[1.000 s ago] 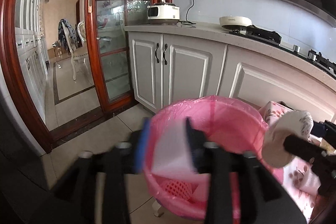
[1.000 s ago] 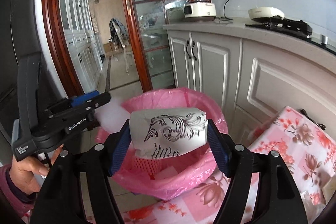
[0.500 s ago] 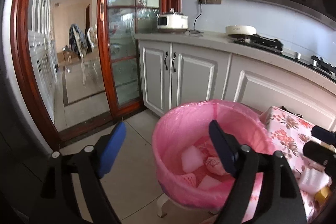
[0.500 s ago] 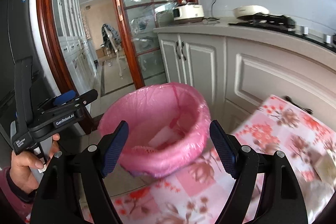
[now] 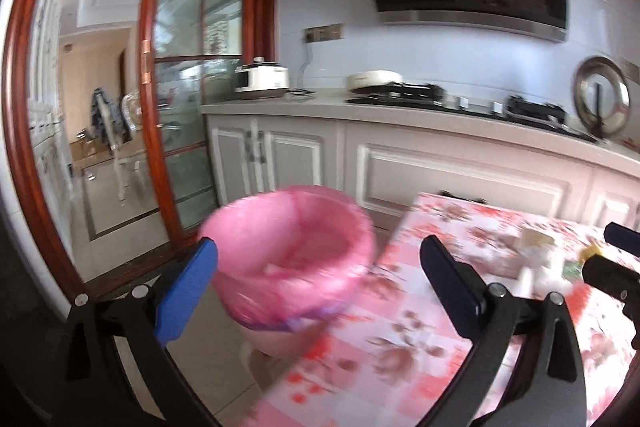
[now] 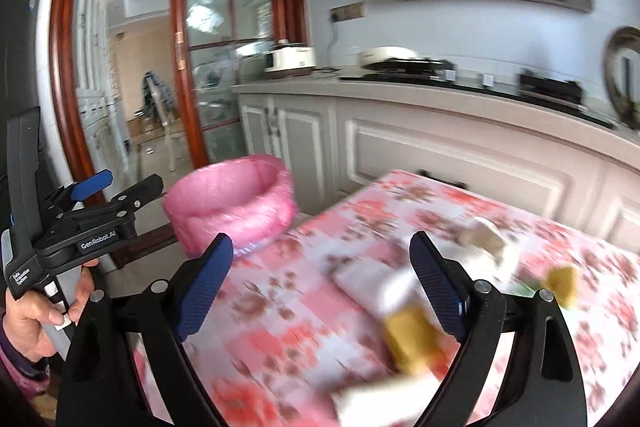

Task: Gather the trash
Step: 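Open both tools to drop the cup and foam into the bin, then grasp the white tissue with the right tool while the left tool grasps a white pad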

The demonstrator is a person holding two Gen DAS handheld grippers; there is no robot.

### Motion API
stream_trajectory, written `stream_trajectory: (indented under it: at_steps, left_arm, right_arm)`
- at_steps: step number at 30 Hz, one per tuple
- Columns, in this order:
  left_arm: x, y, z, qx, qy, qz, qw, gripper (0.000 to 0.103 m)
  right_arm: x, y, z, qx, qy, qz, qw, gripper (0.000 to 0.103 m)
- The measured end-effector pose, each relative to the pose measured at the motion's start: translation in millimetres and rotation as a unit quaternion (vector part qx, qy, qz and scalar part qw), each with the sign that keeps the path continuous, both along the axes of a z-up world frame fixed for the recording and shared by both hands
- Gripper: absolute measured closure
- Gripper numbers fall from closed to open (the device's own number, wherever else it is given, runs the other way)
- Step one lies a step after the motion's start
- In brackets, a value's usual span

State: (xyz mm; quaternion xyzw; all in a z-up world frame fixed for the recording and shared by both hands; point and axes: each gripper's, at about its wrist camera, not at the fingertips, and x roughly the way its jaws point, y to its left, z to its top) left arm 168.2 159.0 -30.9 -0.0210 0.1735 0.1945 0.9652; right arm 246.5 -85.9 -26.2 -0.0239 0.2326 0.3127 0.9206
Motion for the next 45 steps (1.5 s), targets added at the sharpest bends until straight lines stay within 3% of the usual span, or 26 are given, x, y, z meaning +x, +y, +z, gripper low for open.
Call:
stream_trajectory:
  at_steps: [8, 17, 24, 34, 39, 41, 45]
  left_arm:
    - [-4, -79, -16, 0.010, 0.026, -0.079, 0.9965, 0.005]
    - [1, -127, -47, -0.006, 0.054, -0.136, 0.9892, 0.005]
    - [8, -149, -69, 0.015, 0.070, -0.169, 0.9830, 0.005]
    - [21, -137, -87, 0.004, 0.108, -0.182, 0.9774, 0.005]
    - [30, -138, -95, -0.002, 0.132, -0.212, 0.9684, 0.022]
    - [33, -141, -97, -0.005, 0.137, -0.220, 0.9658, 0.025]
    - [40, -148, -101, -0.008, 0.148, -0.234, 0.9607, 0.028]
  right_arm:
    - [-36, -84, -23, -0.003, 0.011, -0.074, 0.997, 0.018]
    - [-43, -129, -61, -0.010, 0.053, -0.115, 0.992, 0.018]
    - [-33, -129, -91, -0.015, 0.095, -0.122, 0.988, 0.018]
    - [-1, -107, -117, -0.038, 0.161, -0.123, 0.979, 0.018]
    - [13, -106, -128, -0.044, 0.193, -0.128, 0.972, 0.041]
    - [13, -108, -131, -0.045, 0.201, -0.127, 0.970, 0.054]
    - [6, -117, -130, -0.041, 0.192, -0.131, 0.972, 0.066]
